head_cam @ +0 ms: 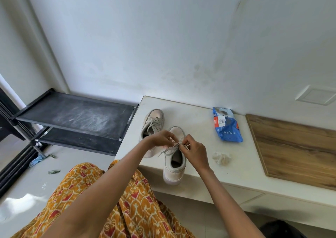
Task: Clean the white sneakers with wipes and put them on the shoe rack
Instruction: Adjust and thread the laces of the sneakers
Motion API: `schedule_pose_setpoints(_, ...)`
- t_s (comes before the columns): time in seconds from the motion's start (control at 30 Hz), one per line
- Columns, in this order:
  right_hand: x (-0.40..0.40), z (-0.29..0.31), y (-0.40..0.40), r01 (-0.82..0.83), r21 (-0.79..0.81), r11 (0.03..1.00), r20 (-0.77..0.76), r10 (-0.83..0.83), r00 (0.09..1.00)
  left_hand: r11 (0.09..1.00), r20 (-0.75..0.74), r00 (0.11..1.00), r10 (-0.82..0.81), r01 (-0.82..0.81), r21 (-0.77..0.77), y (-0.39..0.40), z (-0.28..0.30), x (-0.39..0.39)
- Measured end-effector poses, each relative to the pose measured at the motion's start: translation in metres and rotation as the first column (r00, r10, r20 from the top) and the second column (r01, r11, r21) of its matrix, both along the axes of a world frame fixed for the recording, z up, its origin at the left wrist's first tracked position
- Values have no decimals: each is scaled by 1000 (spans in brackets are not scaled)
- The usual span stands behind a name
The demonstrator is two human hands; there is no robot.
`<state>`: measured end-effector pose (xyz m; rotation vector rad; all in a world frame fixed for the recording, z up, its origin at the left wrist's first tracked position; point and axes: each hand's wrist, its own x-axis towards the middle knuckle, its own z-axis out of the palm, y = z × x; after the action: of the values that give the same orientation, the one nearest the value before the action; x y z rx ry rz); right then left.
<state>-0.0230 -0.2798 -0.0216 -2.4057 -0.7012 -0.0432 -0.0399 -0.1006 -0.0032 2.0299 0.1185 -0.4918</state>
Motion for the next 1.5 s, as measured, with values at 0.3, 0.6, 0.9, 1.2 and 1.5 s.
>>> schedule_pose_setpoints(0.3, 2, -2, -3, -21, 34, 999, -7, 21, 1000, 995, 88, 995, 44, -36, -89, -5, -8, -7)
schedule_pose_setpoints(0.6, 4, -4, -3, -44, 56, 997, -27, 45, 999, 997, 69, 997, 20, -15, -79, -12, -4, -7)
schedule_pose_setpoints(0.9, 3, -10, -3, -51, 109, 993, 5, 51, 999, 782, -36, 847, 530, -505, -365, -20, -17, -10)
schedule_pose_setpoints(1.2, 3, -9, -2, -31, 130, 991, -27, 34, 999, 948, 119, 966, 230, -195, -251, -12, -21, -22)
schedule_pose_setpoints(1.5, 5, -9, -1, -28, 103, 994, -75, 36, 997, 849, 591, 805, -52, -276, 450, -13, -26, -19)
